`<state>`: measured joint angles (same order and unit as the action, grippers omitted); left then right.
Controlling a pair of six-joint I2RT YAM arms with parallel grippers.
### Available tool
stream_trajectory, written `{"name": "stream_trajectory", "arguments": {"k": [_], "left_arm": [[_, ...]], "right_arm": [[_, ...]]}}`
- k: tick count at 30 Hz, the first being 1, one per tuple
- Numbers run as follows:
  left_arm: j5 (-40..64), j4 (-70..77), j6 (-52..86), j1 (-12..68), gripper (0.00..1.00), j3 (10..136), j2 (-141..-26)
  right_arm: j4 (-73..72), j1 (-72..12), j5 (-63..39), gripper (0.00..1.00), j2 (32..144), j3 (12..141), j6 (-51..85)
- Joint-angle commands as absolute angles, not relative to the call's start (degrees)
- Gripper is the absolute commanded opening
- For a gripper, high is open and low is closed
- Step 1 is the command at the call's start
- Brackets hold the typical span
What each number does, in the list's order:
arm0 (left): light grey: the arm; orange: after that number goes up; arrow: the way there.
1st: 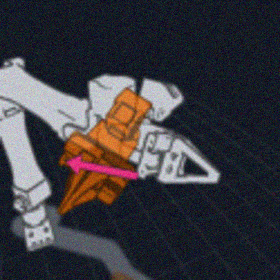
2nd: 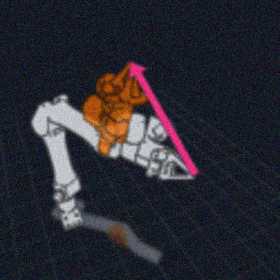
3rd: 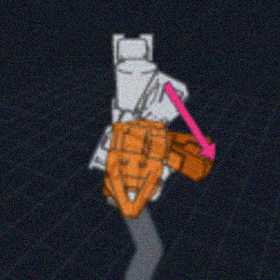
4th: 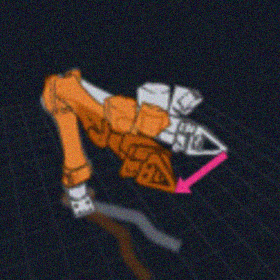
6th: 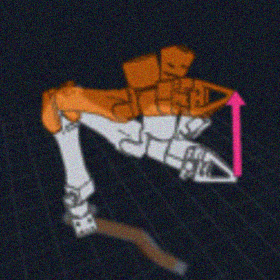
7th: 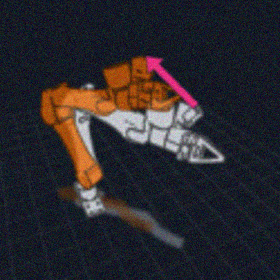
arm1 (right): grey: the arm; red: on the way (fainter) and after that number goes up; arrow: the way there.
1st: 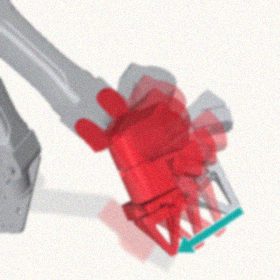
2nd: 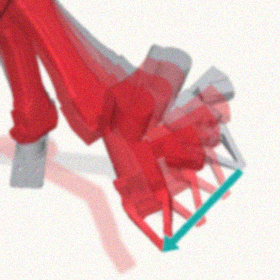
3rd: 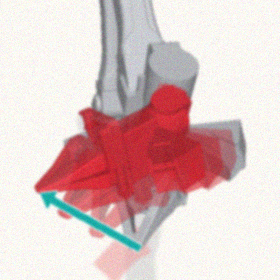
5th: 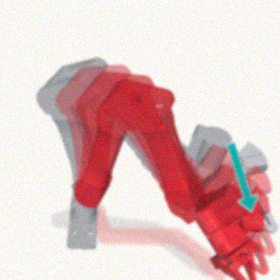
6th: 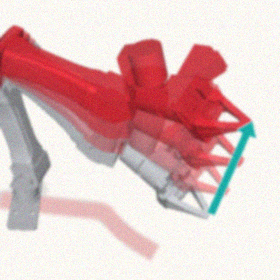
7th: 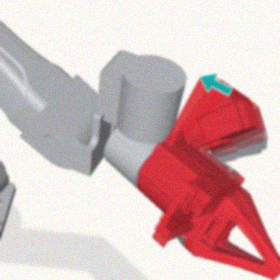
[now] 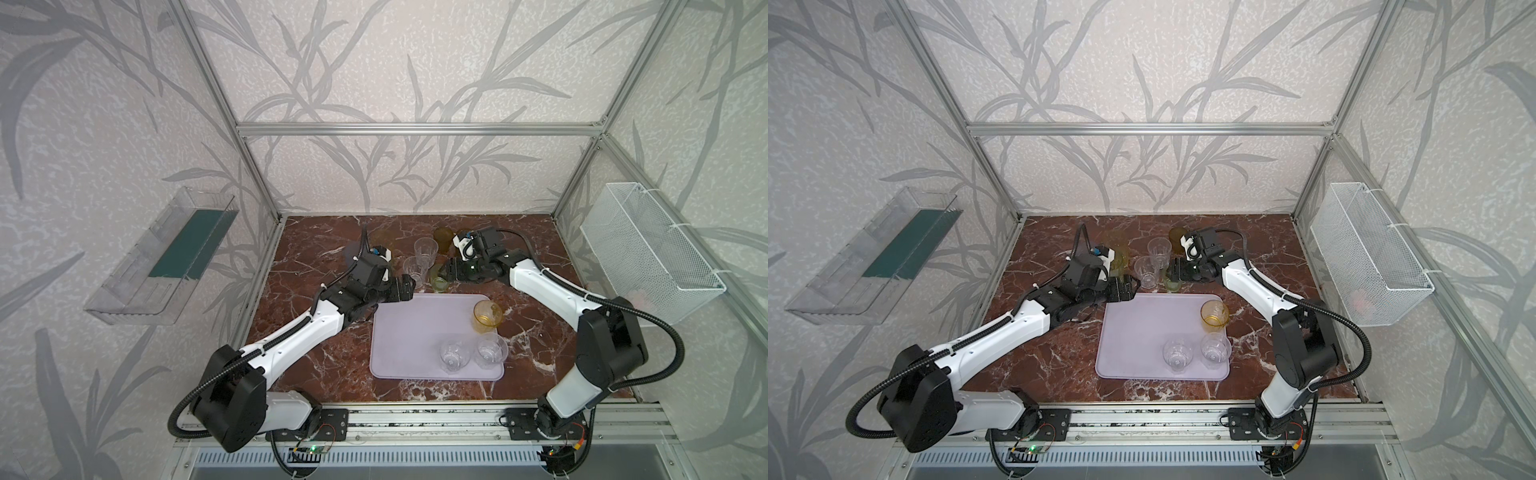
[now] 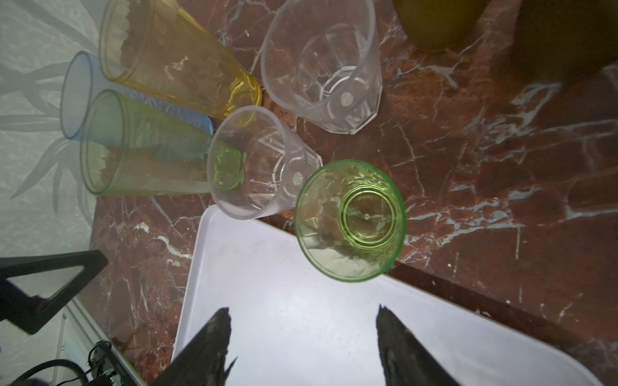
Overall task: Place the glasses into the tray
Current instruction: Pick up the glass from the top-center of the table.
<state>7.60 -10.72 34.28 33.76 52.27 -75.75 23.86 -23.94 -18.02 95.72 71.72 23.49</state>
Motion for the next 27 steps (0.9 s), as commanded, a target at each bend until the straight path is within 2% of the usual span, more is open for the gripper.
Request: {"name": "stream_trajectory", "arguments": {"k": [1,17,27], "left_arm": [[7.12,-10.75,34.34,33.84,0.99,51.47,-73.74],[5.89,-12.87,33.36,33.92,0.99,50.96,-71.64],[4.28,-13.32,32.34,33.76,0.99,50.45,-70.58]], "right_arm": [[26.82,-23.87,-12.76,0.66,97.44,74.38,21.34],[32.92,-23.89,-8.0,0.39,108.99,83.96,18.72],[33.35,-23.84,-4.89,0.19,109.12,84.33,18.38]]}}
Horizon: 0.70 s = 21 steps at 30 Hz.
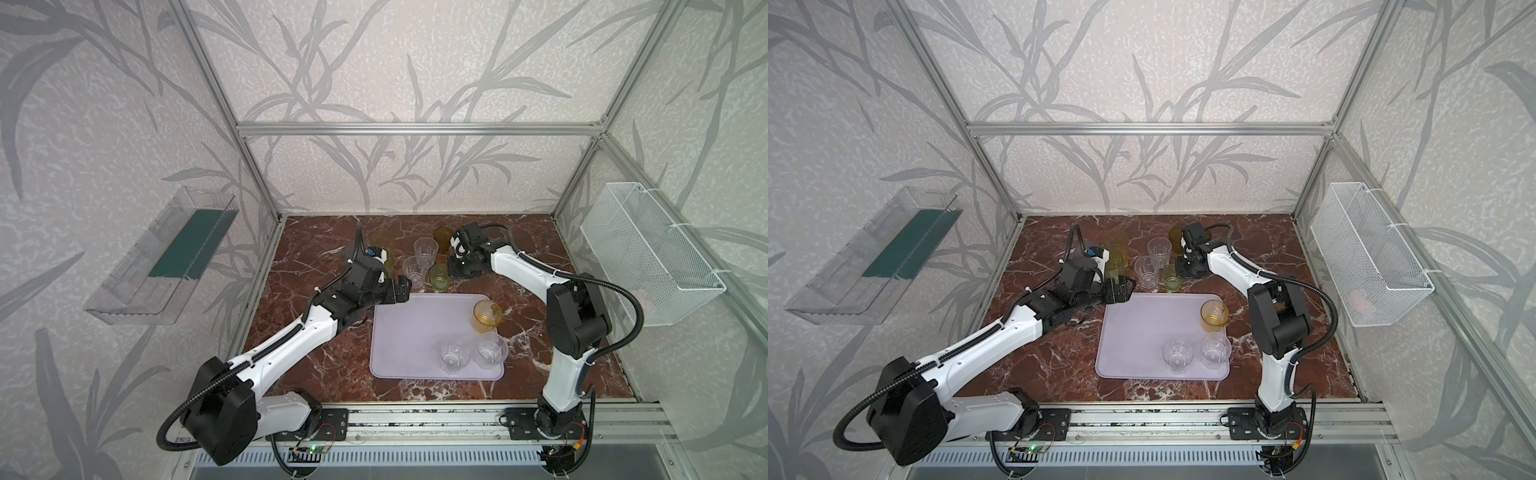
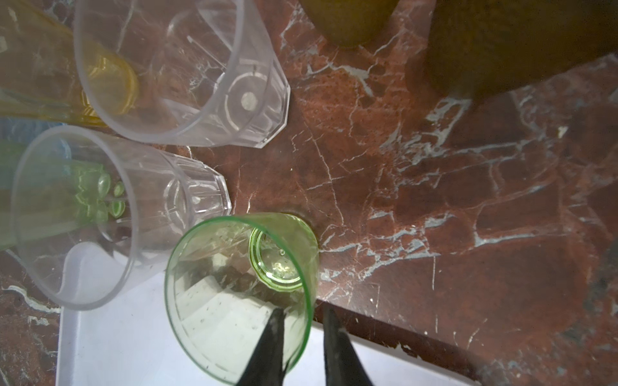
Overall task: Place the glasses into the tray
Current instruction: Pick up the glass from the top-center of the table.
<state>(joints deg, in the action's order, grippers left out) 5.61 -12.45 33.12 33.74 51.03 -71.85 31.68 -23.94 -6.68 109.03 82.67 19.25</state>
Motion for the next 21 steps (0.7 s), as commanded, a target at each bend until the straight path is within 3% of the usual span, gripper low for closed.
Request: {"name": "stream_trajectory", "arguments": {"k": [1,21], "left_arm": [[4.29,-13.15,32.33,33.78,0.99,50.38,-70.72],[4.31,-12.65,32.01,33.78,0.99,50.0,-71.34]], "right_arm": [[33.52,-23.88,-4.71,0.19,109.24,84.46,18.21],[35.22,-24.07,-4.22,0.16,112.79,87.67,17.58]]}}
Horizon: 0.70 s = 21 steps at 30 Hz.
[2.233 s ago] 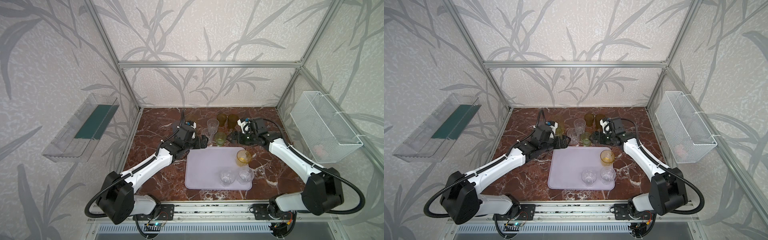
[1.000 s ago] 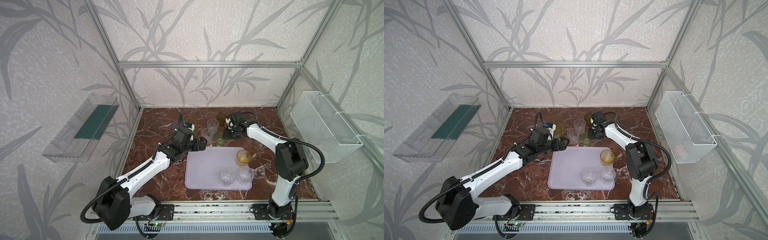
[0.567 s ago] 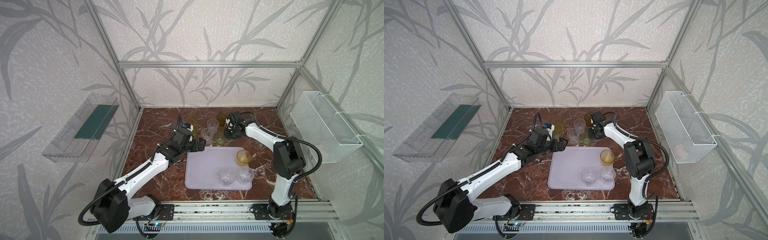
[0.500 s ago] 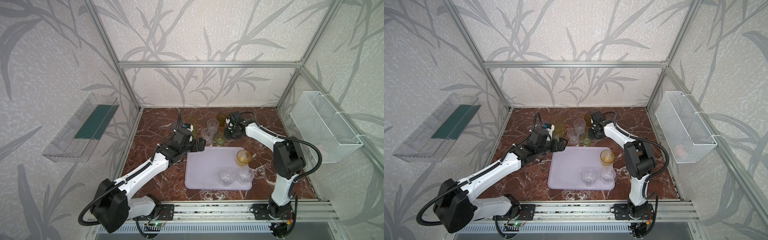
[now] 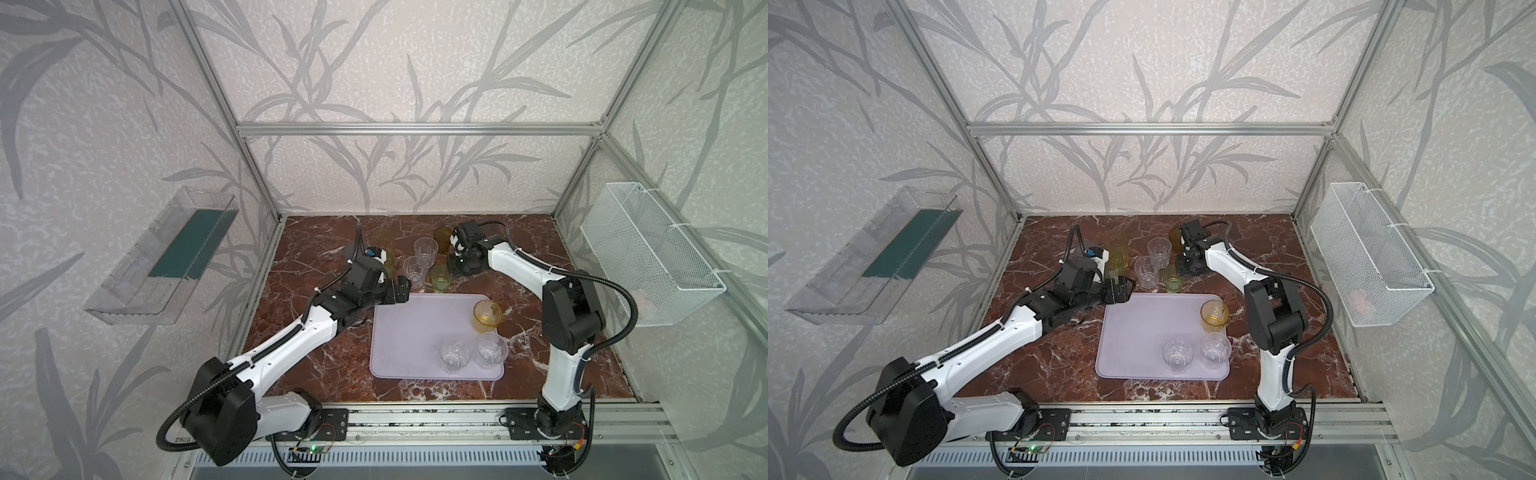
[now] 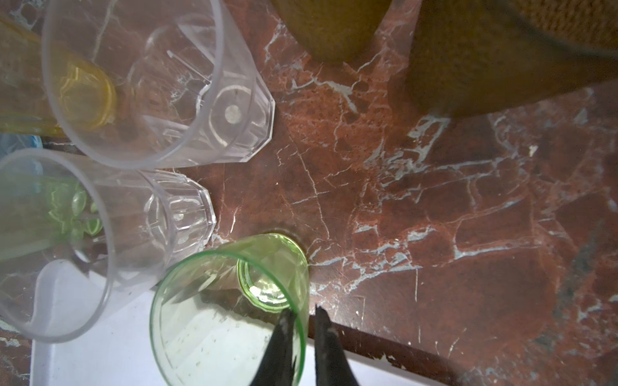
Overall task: Place the glasses into the tray
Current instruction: Pick up the glass from the top-center of the table.
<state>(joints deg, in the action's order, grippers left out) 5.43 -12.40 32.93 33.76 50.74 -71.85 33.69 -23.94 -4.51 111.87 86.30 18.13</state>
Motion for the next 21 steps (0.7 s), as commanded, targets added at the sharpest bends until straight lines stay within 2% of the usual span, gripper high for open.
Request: {"name": "stream_trajectory", "arguments": {"k": [1,8,21], "left_arm": [[4.3,-12.74,31.94,33.8,0.99,49.94,-71.35],[4.06,-13.1,31.97,33.76,0.99,49.68,-71.04],[3.59,-13.5,32.02,33.75,0.99,48.75,-68.78]], "right_arm": [[35.11,-24.03,-4.09,0.16,112.93,87.72,17.58],[35.2,-24.17,-4.05,0.14,113.64,88.07,17.49],[35.95,-24.14,-2.83,0.0,111.42,87.08,17.75]]}}
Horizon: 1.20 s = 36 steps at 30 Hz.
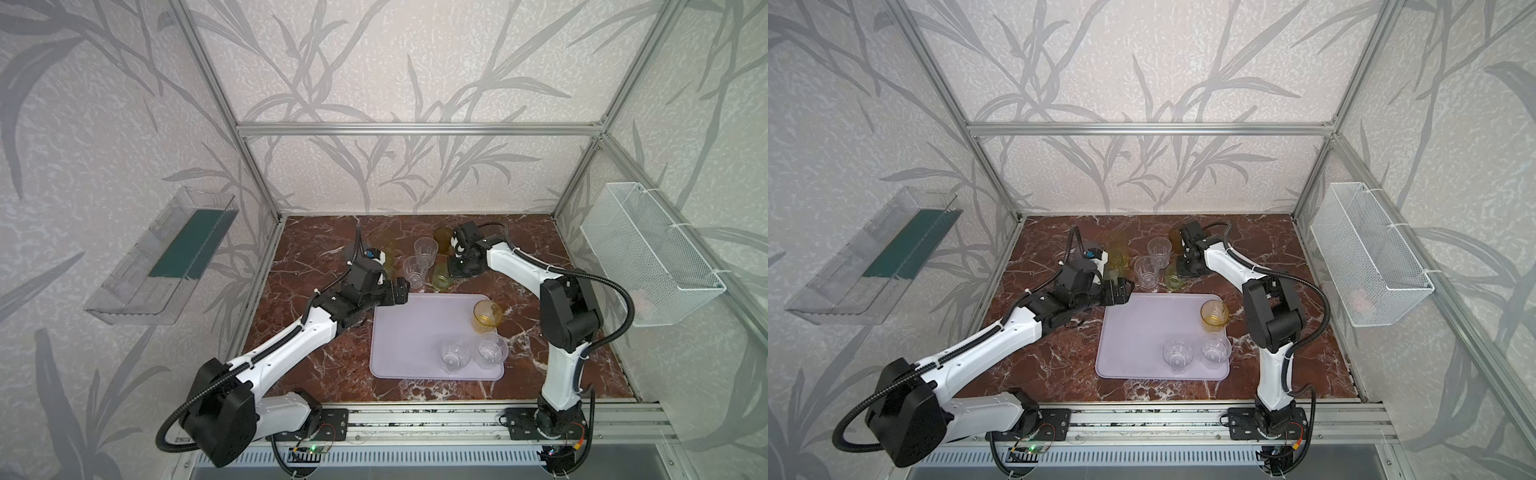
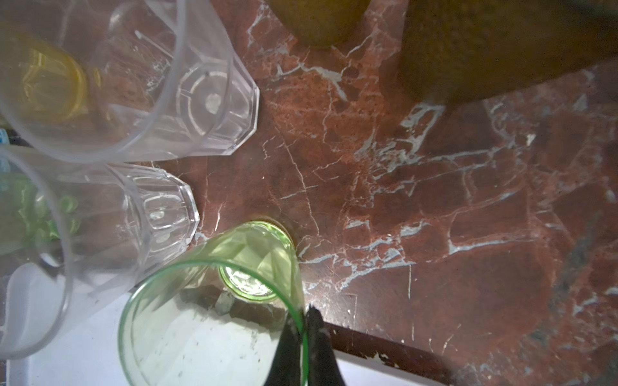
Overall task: Place the glasses into the tray
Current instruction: Pick up the glass from the top-center of the table, then place the glass on the tray.
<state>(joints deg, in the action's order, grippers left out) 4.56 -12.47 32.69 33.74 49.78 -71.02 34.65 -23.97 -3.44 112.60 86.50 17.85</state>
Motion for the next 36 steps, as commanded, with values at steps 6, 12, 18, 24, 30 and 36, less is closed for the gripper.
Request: {"name": "stream_trajectory", "arguments": {"k": [6,12,18,24,30,36], "left_arm": [[3.68,-11.96,32.2,33.76,0.99,46.6,-66.41],[4.72,-10.12,31.92,33.79,0.99,42.4,-62.32],[3.53,-7.8,30.02,33.67,0.99,38.37,-58.28],[7.19,-2.4,32.02,33.61,0.99,33.51,-55.3],[18.33,8.7,38.46,33.73,0.99,29.13,-57.84],[18.06,7.44,37.18,33.67,0.99,28.6,-56.9]], "right_arm": [[35.89,-24.17,-2.88,0.0,107.44,84.63,19.18],[34.63,-24.19,-2.98,0.0,101.45,79.65,22.15],[35.25,-24.76,-1.11,0.0,95.13,75.62,24.22],[37.27,-25.93,0.62,0.0,88.97,72.19,25.74],[40.22,-27.51,3.1,0.0,83.29,69.25,26.61],[42.48,-28.78,5.79,0.0,78.66,67.22,26.94]]}}
